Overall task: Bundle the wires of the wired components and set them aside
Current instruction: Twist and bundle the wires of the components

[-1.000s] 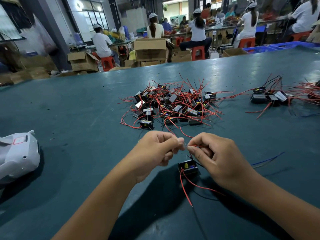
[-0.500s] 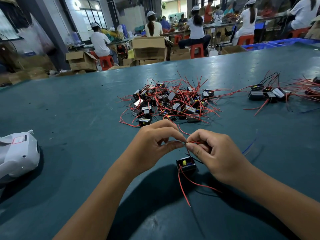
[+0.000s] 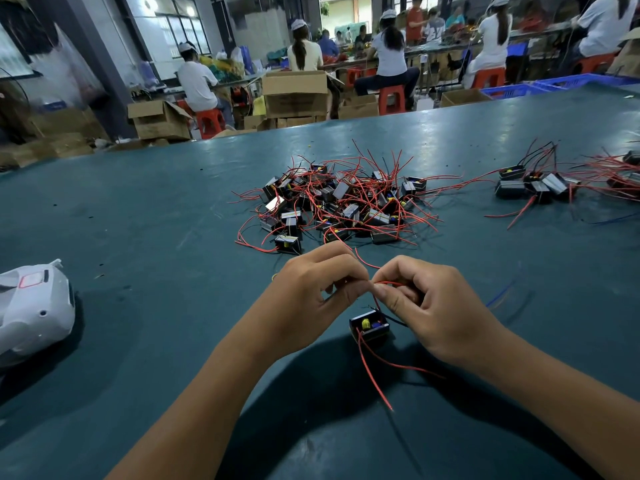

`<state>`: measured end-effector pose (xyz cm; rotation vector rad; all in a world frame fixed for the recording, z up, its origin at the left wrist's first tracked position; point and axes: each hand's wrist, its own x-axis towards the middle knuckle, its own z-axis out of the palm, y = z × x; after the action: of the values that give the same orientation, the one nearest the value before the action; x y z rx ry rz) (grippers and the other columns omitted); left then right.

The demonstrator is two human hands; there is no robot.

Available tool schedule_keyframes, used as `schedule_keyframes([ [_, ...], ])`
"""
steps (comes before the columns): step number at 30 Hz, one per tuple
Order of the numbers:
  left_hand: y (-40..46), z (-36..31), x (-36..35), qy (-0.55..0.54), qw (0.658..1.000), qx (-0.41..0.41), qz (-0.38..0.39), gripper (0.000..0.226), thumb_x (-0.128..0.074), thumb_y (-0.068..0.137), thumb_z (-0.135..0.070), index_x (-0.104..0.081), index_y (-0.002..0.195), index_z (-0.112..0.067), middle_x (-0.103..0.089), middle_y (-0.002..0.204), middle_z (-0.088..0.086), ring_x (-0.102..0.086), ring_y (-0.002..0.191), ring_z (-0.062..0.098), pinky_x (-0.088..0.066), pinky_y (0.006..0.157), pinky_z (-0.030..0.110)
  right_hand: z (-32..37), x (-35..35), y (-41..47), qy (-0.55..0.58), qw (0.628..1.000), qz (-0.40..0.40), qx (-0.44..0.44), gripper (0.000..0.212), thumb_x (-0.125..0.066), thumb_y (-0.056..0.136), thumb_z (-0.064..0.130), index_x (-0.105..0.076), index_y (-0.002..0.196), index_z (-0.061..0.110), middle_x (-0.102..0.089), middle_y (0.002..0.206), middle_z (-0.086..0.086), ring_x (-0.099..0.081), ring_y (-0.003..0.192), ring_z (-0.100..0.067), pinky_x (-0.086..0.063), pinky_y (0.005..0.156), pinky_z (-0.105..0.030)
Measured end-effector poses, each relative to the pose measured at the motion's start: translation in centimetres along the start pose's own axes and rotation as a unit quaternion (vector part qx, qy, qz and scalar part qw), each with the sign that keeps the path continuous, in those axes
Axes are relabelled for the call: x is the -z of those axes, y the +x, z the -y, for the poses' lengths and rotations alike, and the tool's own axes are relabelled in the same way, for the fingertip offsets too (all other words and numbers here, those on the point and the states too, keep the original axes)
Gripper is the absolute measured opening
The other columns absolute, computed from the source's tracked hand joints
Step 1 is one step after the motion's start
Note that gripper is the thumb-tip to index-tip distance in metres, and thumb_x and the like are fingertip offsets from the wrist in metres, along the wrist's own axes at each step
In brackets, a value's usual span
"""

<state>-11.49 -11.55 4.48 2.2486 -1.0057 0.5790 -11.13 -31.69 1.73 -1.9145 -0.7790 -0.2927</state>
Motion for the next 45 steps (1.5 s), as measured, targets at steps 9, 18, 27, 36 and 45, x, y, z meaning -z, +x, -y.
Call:
schedule_keyframes([
  [9,0.0,-1.2,-0.9,-0.060,0.986,0.156,0.020,0.015,-0.055,0.096,-0.021,-0.058,0.082,-0.018,-0.049,0.072,-0.011,-0.042,0.064,0.006,-0.034,0.058,0.016,0.3,-0.1,-0.1,-0.056,0.998,-0.027,0.018,0.007,-0.063,0.090,0.024,-0.065,0.084,0.020,-0.053,0.059,0.005,-0.046,0.054,-0.009,-0.037,0.052,-0.018],
  [18,0.1,-1.4,-0.8,-0.114,0.968,0.222,0.024,0.023,-0.057,0.099,-0.023,-0.057,0.076,-0.023,-0.046,0.061,-0.017,-0.038,0.054,0.003,-0.031,0.053,0.016,0.6,-0.1,0.0,-0.096,0.994,-0.032,0.032,0.006,-0.063,0.088,0.024,-0.067,0.088,0.019,-0.059,0.069,0.010,-0.055,0.063,-0.010,-0.040,0.056,-0.017],
  [27,0.2,-1.9,-0.5,-0.068,0.978,0.194,0.045,0.016,-0.050,0.095,-0.023,-0.055,0.082,-0.016,-0.046,0.067,-0.017,-0.039,0.059,0.003,-0.030,0.055,0.018,0.8,-0.1,-0.1,-0.096,0.995,-0.024,0.024,0.005,-0.072,0.088,0.012,-0.069,0.087,0.016,-0.043,0.057,0.012,-0.044,0.053,-0.003,-0.031,0.054,-0.010],
  [36,0.3,-2.7,-1.0,-0.069,0.976,0.208,-0.002,0.017,-0.052,0.088,-0.021,-0.054,0.074,-0.013,-0.046,0.064,-0.011,-0.038,0.057,0.005,-0.030,0.053,0.018,1.3,-0.2,-0.2,-0.133,0.989,-0.036,0.046,0.006,-0.064,0.085,0.021,-0.066,0.083,0.016,-0.042,0.060,0.014,-0.040,0.055,-0.001,-0.030,0.054,-0.016],
  [45,0.4,-2.5,-1.2,-0.205,0.920,0.333,0.000,0.020,-0.051,0.082,-0.028,-0.059,0.065,-0.022,-0.046,0.056,-0.007,-0.039,0.055,0.012,-0.032,0.052,0.029,1.1,0.0,-0.2,-0.166,0.984,-0.028,0.067,0.006,-0.064,0.087,0.021,-0.065,0.085,0.016,-0.048,0.068,0.017,-0.040,0.060,0.006,-0.031,0.059,-0.013],
])
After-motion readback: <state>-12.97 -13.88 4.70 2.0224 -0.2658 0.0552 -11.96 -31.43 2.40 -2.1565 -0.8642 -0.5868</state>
